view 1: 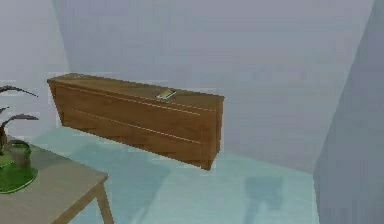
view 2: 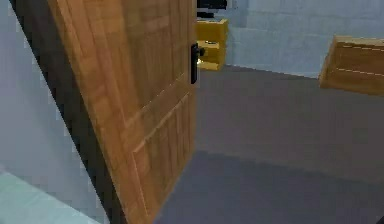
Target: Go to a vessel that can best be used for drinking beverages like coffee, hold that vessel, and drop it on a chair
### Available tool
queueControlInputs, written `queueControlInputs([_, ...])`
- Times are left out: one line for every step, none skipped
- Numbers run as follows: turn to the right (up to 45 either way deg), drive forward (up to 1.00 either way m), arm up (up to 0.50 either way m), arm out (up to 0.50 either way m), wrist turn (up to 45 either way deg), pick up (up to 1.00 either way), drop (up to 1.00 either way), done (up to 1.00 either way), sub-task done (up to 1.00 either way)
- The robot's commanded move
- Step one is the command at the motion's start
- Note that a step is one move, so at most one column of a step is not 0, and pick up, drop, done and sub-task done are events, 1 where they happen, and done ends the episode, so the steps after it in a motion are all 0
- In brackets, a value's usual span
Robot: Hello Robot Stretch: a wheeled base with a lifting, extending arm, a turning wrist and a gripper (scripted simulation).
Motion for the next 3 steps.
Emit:
queueControlInputs([-45.0,0.00,0.00,0.00,0.0,0.00,0.00,0.00,0.00])
queueControlInputs([-45.0,0.00,0.00,0.00,0.0,0.00,0.00,0.00,0.00])
queueControlInputs([-45.0,0.00,0.00,0.00,0.0,0.00,0.00,0.00,0.00])
